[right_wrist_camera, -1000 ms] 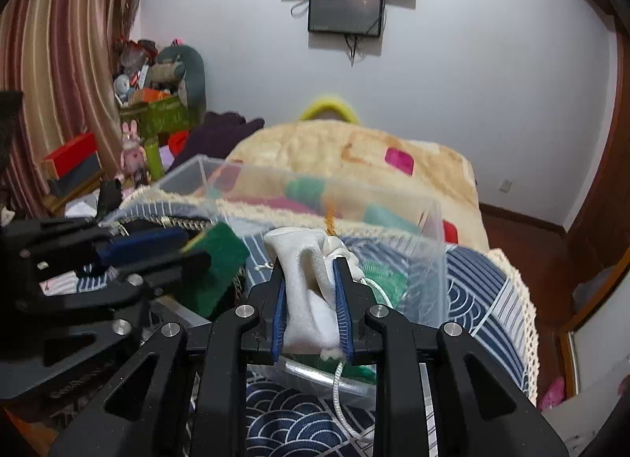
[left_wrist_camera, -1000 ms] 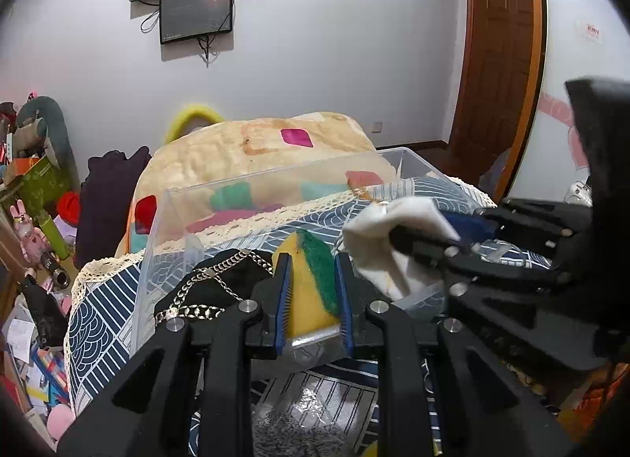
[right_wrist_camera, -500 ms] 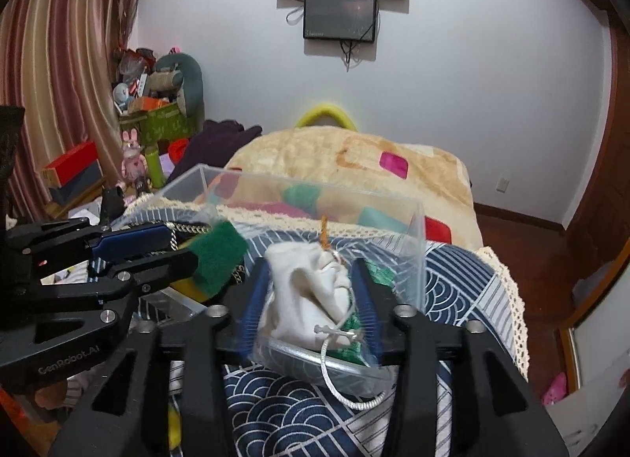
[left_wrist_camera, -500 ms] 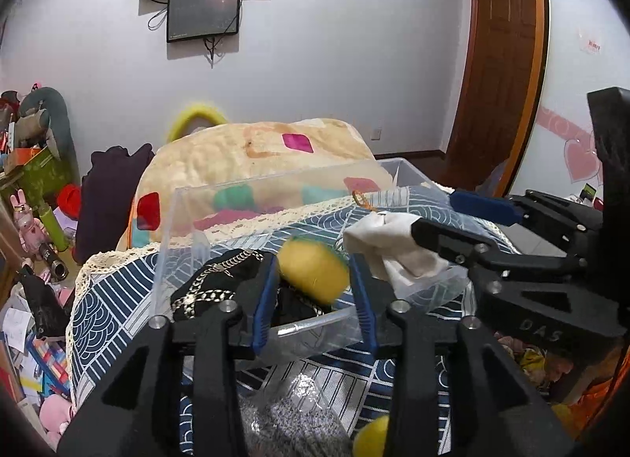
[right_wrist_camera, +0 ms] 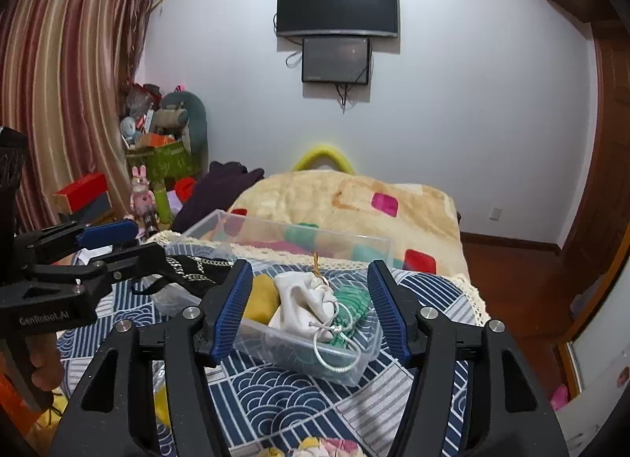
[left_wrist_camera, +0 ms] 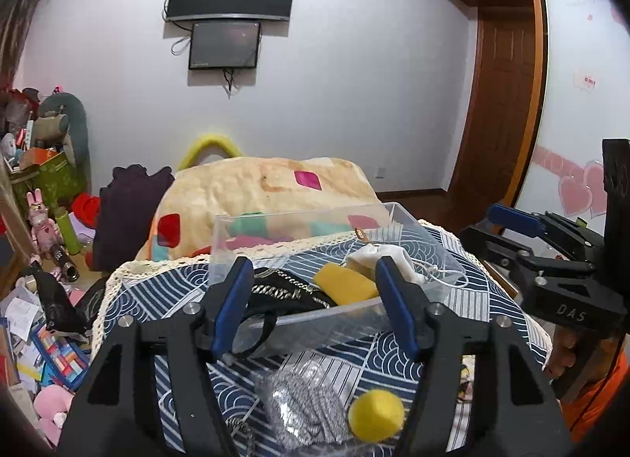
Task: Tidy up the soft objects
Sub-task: 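Release the sponge into the box while the right tool drops the white bag in, then grasp the yellow felt ball with the left tool while the right tool grasps the floral scrunchie, then drop the yellow ball into the box while the right tool drops the scrunchie in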
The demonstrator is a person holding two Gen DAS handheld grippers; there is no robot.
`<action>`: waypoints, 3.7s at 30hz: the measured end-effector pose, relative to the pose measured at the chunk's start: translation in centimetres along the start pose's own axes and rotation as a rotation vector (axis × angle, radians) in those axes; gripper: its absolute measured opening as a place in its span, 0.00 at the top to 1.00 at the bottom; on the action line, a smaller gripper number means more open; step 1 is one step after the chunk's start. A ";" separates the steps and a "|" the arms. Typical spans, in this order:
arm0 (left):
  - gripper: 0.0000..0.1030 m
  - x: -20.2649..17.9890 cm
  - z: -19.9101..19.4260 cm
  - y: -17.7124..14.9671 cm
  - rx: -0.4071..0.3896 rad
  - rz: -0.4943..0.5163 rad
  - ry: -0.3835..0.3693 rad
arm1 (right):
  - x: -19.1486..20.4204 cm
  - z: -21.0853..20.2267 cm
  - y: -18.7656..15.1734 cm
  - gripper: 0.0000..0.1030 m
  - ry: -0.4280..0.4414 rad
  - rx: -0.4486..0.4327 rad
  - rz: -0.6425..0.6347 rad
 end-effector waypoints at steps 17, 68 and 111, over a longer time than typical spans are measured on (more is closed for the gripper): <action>0.35 -1.8 -0.6 -7.5 0.125 -0.017 -0.053 | 0.3 -1.5 -5.6 0.23 -0.016 0.062 0.003; 0.62 -1.7 -1.4 -6.6 0.071 -0.060 -0.051 | 0.7 -2.3 -6.8 0.78 0.019 0.079 0.044; 0.56 -1.6 9.3 -2.9 0.154 0.058 0.099 | -1.6 6.4 -3.1 0.72 -0.073 0.159 -0.051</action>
Point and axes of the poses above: each gripper's, at about its wrist camera, not at the fingertips, and z roughly the way its jaws point, x to its left, y to its top, the point moved 5 cm from there along z, roughly the way its jaws point, and after that the axes turned 6 degrees about y, right-handed, at the moved point
